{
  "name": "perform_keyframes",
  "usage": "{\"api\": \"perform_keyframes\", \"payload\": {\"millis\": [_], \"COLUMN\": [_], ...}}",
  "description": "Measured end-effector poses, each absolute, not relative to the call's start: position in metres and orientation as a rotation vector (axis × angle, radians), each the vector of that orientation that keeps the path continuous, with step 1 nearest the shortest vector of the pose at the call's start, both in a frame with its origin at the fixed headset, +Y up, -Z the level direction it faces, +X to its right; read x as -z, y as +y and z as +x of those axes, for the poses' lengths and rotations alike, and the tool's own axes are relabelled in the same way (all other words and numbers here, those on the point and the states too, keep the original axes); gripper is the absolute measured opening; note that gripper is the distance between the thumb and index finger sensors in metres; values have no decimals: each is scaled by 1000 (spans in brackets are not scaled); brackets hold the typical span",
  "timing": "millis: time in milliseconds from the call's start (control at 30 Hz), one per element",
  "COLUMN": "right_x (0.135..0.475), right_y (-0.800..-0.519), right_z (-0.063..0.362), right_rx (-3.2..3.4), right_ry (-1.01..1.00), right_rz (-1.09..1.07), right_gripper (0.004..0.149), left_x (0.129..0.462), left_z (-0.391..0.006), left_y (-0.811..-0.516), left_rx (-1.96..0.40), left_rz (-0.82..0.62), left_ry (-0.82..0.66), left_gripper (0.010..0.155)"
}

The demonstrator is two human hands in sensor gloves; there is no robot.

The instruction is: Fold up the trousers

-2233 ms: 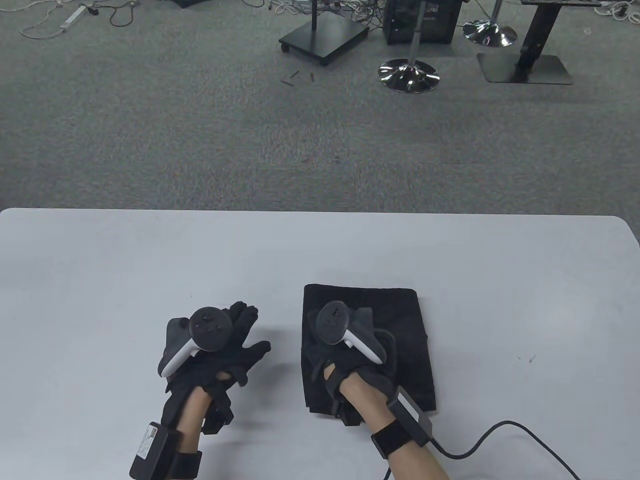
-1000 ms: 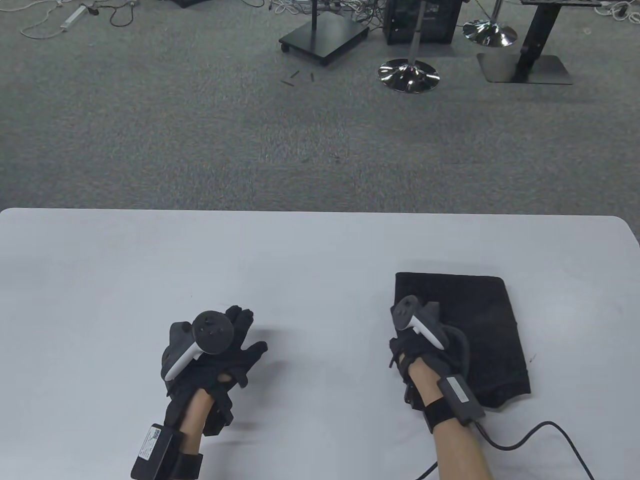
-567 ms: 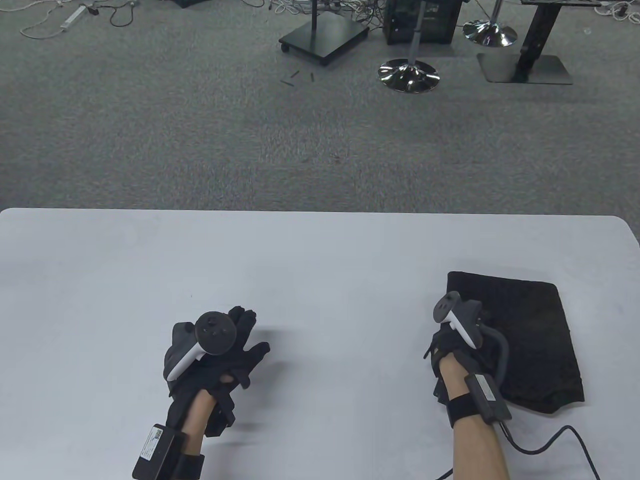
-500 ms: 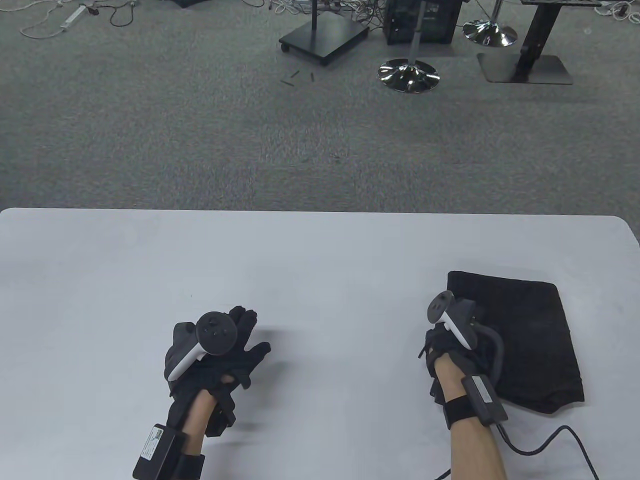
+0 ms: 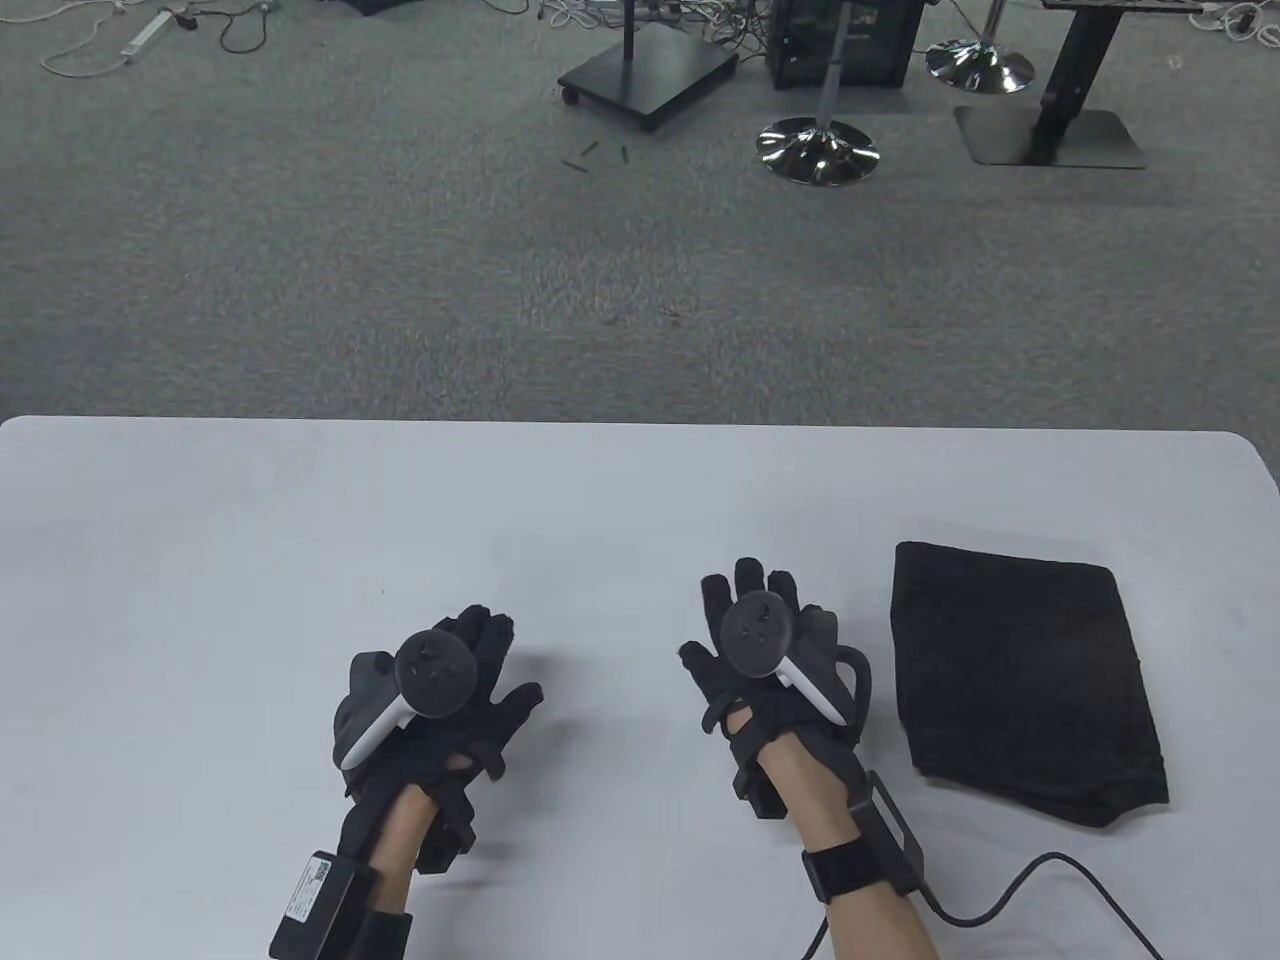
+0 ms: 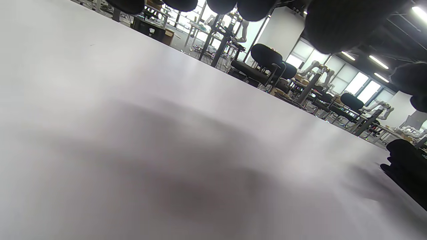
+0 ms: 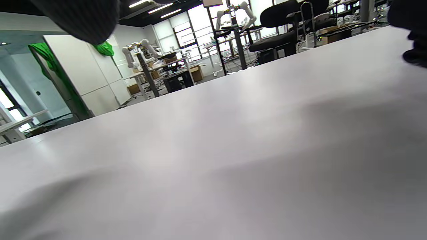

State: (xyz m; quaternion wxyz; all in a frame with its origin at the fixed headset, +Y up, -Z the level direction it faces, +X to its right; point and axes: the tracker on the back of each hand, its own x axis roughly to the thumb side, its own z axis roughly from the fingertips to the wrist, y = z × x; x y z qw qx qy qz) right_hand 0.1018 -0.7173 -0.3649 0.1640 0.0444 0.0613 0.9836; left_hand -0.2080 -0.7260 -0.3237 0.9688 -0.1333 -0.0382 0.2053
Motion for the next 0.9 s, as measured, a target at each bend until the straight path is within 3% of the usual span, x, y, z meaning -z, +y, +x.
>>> {"api": "perform_keyframes", "payload": {"millis": [400, 900], "right_x": [363, 362], "right_y": [-745, -749], "right_z": [89, 87], "right_rx": [-2807, -2795], "right_ry": [302, 339], "right_rz": [241, 242], "right_gripper": [72, 72], "left_x": [323, 324], "left_z": [-215, -217], "left_y": [-729, -734], "left_rx": [-349, -336], "left_rz": [-207, -230], "left_ry": [-27, -20], "left_gripper": [84, 85]}}
